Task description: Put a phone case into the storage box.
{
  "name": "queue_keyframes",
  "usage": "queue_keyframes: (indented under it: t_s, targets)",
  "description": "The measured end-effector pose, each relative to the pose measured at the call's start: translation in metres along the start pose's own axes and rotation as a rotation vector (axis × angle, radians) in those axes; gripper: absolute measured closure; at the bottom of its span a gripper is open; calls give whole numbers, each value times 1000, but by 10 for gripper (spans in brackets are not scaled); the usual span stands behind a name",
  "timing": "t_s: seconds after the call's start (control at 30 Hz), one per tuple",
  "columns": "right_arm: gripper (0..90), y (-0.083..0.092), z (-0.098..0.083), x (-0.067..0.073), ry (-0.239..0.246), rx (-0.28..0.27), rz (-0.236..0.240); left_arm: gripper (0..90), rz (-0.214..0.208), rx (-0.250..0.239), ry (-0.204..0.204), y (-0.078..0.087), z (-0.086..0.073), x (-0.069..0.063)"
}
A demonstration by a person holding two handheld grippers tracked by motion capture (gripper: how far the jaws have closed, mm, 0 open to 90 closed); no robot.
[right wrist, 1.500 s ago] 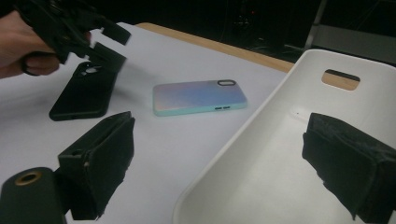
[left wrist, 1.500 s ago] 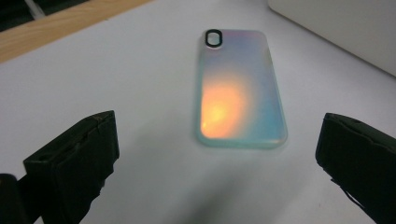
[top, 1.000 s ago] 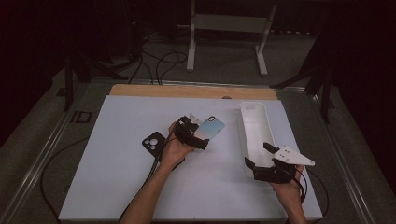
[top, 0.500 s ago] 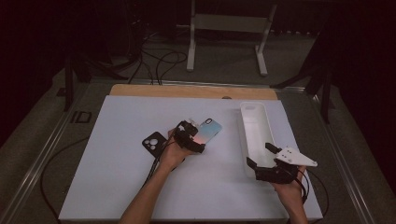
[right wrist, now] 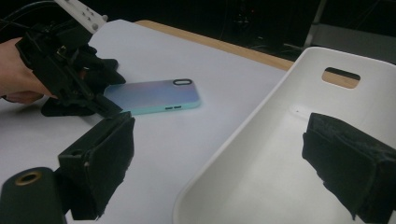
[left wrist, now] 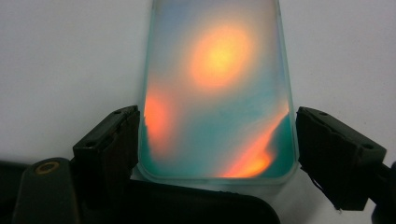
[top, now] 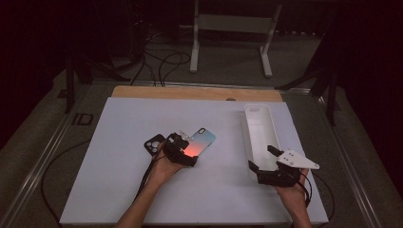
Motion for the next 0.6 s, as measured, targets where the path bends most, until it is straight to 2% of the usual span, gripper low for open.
queue_keyframes:
  t_s: [0.07, 0.1, 0.13, 0.17, 0.23, 0.27, 0.3, 0.43, 0.6]
  targets:
    - [91, 0, 0, 0, -3, -1, 1, 169, 1, -10, 2, 0, -1, 0]
    - [91, 0, 0, -1, -6, -1, -1, 102, -4, -47, 0, 2, -1, 0]
    - [91, 1, 0, -1, -3, -1, -2, 28, 3, -98, 40, 9, -2, 4]
    - [91, 1, -1, -1, -2, -4, -3, 0, 0, -143, 44, 15, -3, 6]
    - [92, 2, -1, -2, -10, -4, -4, 0, -12, -227, 51, 33, -7, 11]
    - [92, 2, -1, -2, -10, -4, -4, 0, -12, -227, 51, 33, -7, 11]
    - [91, 2, -1, -3, -8, -6, -4, 0, -12, -267, 45, 43, -11, 15]
    - [91, 2, -2, -3, -9, -4, -1, 0, 29, -401, 46, 89, -38, 32]
    - [91, -1, -2, 1, -2, -7, 18, 0, 75, -498, 50, 135, -88, 49]
Point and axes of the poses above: each handheld gripper's, and its own axes: y roughly backward along the jaws, z roughly out of its top, x roughly to its left, the point moved 2 cm from there along -y, roughly forward along the jaws, and after that the axes turned 6 degrees about z, right-handed, at the moved point
